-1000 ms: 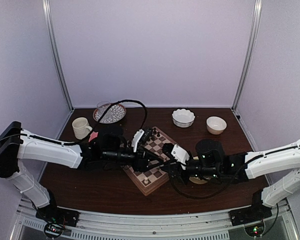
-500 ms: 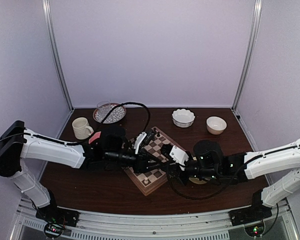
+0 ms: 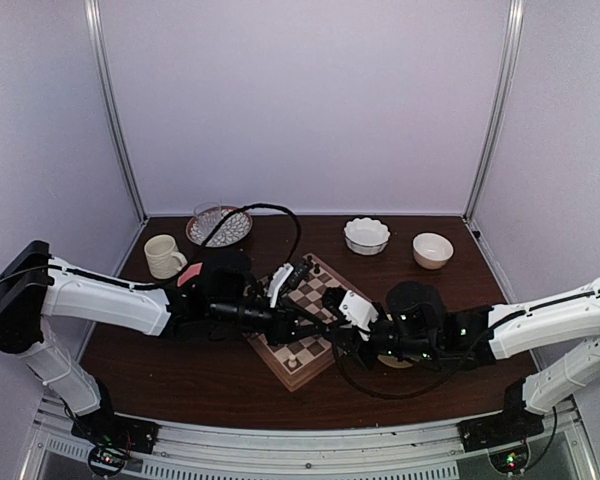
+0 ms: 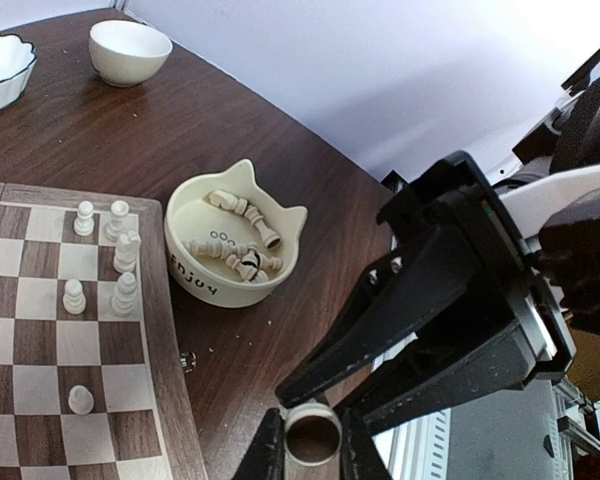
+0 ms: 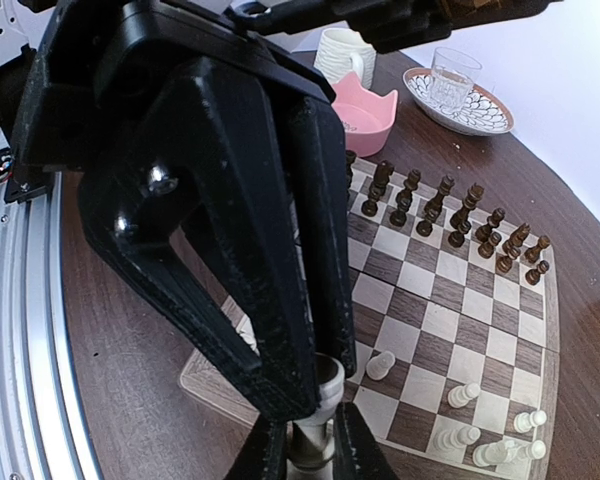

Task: Set up the chess pieces on the board
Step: Pass from the right arm to the left

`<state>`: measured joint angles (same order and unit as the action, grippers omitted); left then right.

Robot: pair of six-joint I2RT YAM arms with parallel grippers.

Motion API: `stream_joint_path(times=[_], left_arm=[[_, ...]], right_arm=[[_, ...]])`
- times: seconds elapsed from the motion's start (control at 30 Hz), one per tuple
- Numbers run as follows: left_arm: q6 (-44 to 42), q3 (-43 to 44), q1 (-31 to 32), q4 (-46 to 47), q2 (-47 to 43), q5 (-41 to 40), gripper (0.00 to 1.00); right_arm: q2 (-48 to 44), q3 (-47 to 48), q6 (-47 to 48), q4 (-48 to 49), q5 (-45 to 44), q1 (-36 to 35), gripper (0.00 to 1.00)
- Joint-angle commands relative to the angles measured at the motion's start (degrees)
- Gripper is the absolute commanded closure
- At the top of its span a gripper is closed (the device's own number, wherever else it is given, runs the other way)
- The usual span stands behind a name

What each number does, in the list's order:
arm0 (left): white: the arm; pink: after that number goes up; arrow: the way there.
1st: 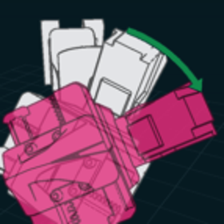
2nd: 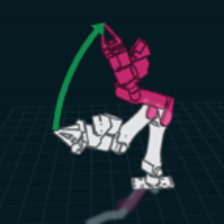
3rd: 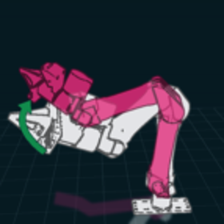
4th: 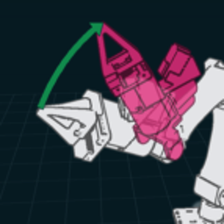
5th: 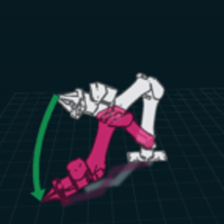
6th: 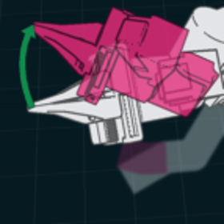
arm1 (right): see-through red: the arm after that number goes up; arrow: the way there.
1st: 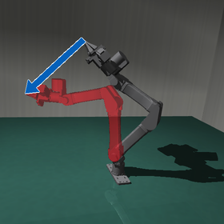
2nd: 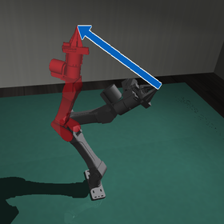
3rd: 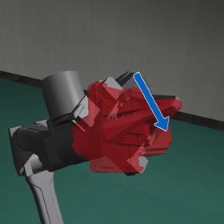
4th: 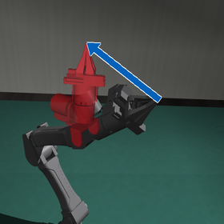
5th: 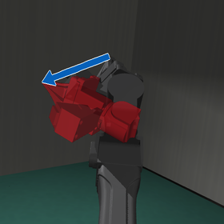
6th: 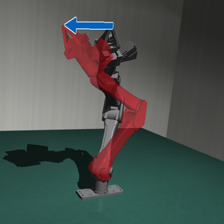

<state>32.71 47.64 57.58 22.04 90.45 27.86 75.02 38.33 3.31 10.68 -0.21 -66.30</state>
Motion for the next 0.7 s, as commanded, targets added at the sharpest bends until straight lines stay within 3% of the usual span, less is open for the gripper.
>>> stream_joint_path(times=[0.0,0.13,0.27,0.47,0.67], left_arm=[[-0.01,0.55,-0.1,1.61,-1.25,-0.92,0.94],[1.39,-0.81,-1.07,4.05,-1.5,-0.6,0.94],[3.02,-3.26,-2.81,8.28,-2.11,0.13,0.94],[2.21,-5.09,-3.69,9.97,-4.69,-0.04,0.94],[1.73,-7.39,-3.65,13.47,-7.43,-0.26,0.94]], right_arm=[[-0.86,0.79,-0.12,1.16,-2.06,-0.23,0.73],[-2.95,-0.37,-0.92,2.14,-1.42,-0.24,0.51],[-6.63,-2.17,-1.6,3.49,0.78,-0.23,0.4],[-11.28,-5.37,-6.64,7.07,2.46,0.79,0.31],[-8.43,-5.76,-16.49,11.48,14.13,7.57,0.37]])
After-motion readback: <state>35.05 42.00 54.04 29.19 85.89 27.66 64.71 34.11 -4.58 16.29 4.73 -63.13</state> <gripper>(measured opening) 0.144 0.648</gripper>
